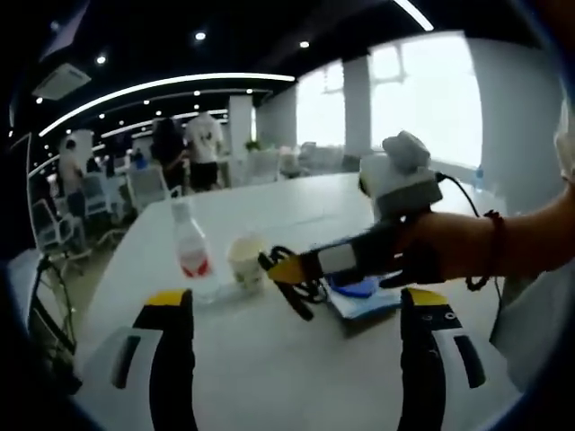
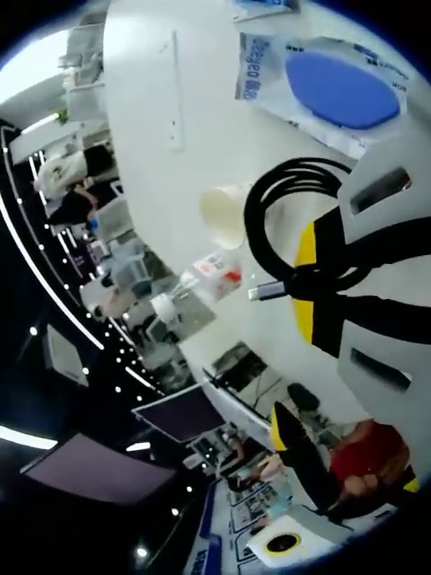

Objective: Arrange the tabletop items into an orderly group along one side of the table until the central work area is clear of visible clutter.

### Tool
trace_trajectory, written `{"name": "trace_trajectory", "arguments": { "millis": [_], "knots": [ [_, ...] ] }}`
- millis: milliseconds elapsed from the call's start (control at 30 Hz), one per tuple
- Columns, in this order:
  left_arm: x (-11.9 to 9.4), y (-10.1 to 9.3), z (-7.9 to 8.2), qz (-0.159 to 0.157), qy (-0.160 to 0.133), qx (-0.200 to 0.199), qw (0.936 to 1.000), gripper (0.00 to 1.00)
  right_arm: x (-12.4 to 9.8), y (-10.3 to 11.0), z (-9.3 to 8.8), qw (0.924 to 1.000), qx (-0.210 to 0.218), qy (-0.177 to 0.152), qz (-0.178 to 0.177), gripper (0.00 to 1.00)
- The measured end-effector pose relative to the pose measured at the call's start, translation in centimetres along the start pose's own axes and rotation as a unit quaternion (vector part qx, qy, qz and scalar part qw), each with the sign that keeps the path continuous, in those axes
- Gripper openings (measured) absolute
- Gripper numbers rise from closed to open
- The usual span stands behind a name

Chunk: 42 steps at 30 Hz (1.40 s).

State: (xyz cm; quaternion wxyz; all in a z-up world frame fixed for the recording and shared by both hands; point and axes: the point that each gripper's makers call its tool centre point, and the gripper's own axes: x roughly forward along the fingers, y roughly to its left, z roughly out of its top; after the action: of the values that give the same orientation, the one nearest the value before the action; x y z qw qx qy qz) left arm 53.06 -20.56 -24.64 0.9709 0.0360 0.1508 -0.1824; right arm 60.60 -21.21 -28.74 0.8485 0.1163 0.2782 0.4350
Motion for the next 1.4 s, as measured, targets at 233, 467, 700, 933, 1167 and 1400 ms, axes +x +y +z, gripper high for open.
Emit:
{"name": "trace_trajectory", "arguments": {
  "millis": [233,467,700,933,1167,1400],
  "knots": [
    [-0.2,-0.2,0.2,-0.004,0.0,0.002,1.0,0.97,-2.0,0.9,1.2,0.9997,-0.014,-0.017,0.01,0.09],
    [-0.2,-0.4,0.4,-0.005,-0.005,0.012,0.9999,0.99,-5.2,1.6,3.5,0.9981,-0.027,-0.051,0.021,0.09],
    [-0.1,-0.9,0.4,-0.019,-0.011,-0.014,0.9997,0.99,-8.6,1.1,5.0,0.9964,-0.034,-0.076,0.012,0.09],
    [-0.1,-0.7,0.0,-0.015,-0.002,-0.022,0.9996,0.99,-11.8,-0.1,5.2,0.9953,-0.038,-0.088,-0.009,0.09],
    [-0.2,-0.7,0.1,-0.011,-0.003,-0.019,0.9998,0.99,-15.4,-1.8,5.1,0.9938,-0.036,-0.099,-0.036,0.09],
    [-0.2,-0.9,-0.2,-0.015,0.007,0.0,0.9999,0.98,-18.8,-3.4,5.1,0.9917,-0.024,-0.109,-0.064,0.09]
  ]
}}
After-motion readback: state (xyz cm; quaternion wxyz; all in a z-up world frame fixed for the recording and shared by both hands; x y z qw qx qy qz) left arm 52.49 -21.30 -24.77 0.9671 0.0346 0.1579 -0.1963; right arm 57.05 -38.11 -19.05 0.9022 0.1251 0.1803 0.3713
